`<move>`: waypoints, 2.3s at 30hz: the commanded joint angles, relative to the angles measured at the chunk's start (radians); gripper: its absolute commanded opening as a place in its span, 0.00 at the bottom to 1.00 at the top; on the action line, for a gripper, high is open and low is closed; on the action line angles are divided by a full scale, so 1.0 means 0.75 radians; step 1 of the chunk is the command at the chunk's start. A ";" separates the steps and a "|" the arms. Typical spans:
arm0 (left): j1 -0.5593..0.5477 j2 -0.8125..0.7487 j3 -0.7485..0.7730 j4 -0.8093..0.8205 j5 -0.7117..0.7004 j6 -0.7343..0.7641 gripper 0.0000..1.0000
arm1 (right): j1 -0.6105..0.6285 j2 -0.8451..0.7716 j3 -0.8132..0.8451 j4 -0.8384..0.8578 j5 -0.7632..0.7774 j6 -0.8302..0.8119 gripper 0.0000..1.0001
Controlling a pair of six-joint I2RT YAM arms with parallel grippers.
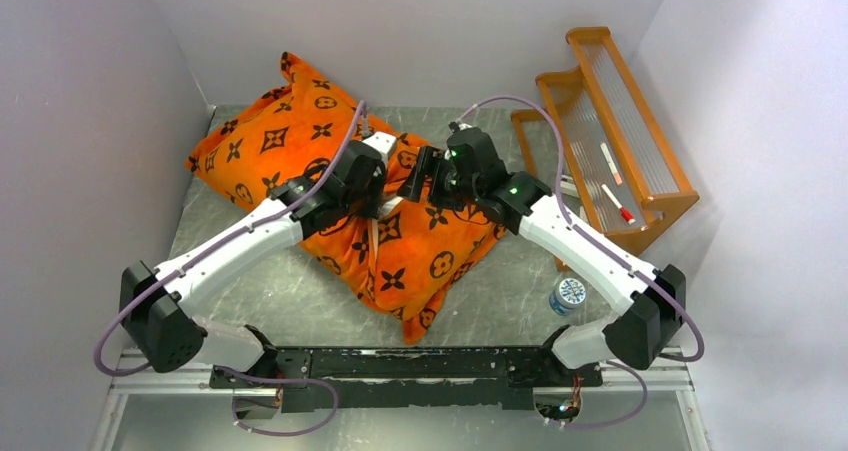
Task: Remove the pillowcase from the pillow
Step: Remove the pillow from the pillowcase.
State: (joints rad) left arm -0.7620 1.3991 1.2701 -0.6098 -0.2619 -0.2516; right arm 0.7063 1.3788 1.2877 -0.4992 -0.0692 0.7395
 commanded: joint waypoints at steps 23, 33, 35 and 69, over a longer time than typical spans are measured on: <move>0.085 -0.150 -0.065 -0.069 -0.135 -0.056 0.05 | 0.035 -0.218 -0.364 -0.540 0.679 0.223 0.00; 0.322 -0.288 -0.203 -0.091 0.055 0.075 0.05 | -0.351 -0.298 -0.719 -0.111 0.103 0.100 0.00; 0.323 -0.312 -0.243 -0.013 0.286 0.108 0.05 | -0.325 -0.236 -0.698 -0.022 -0.040 0.022 0.00; -0.032 0.557 0.660 -0.020 -0.469 0.349 0.14 | -0.320 -0.209 -0.675 -0.087 0.404 0.113 0.00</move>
State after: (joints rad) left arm -0.8436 1.7500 1.6543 -0.6353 -0.3790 0.0502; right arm 0.5789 1.2251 0.8806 -0.4576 0.1696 0.7570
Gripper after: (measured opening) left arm 0.322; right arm 0.020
